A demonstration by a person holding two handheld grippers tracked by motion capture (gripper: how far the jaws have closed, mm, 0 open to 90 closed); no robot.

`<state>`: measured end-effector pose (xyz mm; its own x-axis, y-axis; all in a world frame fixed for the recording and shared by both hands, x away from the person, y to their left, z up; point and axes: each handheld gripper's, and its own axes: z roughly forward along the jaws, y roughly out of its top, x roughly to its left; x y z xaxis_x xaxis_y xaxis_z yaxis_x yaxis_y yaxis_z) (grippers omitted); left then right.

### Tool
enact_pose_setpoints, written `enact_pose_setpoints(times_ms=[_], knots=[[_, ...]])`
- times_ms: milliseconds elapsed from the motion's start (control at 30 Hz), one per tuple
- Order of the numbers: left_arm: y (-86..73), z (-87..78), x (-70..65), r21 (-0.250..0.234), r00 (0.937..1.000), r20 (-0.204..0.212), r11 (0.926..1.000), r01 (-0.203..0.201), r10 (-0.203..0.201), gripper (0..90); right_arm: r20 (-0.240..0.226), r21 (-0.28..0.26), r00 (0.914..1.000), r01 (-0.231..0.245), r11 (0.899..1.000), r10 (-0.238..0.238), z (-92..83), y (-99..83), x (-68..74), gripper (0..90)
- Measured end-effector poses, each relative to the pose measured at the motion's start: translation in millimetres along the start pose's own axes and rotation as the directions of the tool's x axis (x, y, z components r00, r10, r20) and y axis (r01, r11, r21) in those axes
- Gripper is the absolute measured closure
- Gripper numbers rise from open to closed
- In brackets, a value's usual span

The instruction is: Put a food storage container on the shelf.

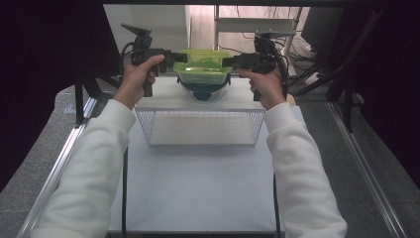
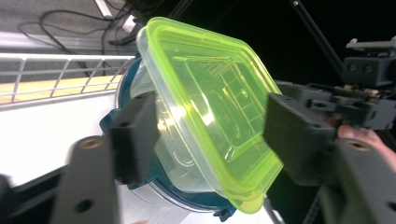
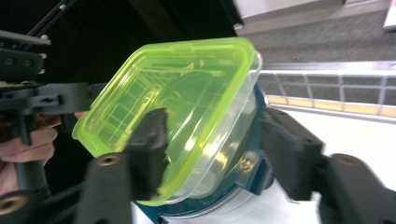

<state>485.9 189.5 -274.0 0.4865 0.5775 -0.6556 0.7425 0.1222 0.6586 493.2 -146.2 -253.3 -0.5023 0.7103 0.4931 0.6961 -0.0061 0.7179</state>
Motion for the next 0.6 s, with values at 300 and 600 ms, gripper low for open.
enact_pose_setpoints(times_ms=[300,600], knots=[[-12.7,-33.2,-19.0,-0.070,0.9886,-0.097,0.9901,-0.122,0.115,14.3,-0.005,-0.081,0.9964,0.084,0.993,-0.085,-33.8,-9.5,0.9,27.7],[-74.1,-66.6,-45.5,-0.043,0.9546,-0.161,0.9645,-0.261,0.251,15.6,-0.027,-0.061,0.9682,0.247,0.967,-0.249,-69.8,-49.5,4.7,26.5]])
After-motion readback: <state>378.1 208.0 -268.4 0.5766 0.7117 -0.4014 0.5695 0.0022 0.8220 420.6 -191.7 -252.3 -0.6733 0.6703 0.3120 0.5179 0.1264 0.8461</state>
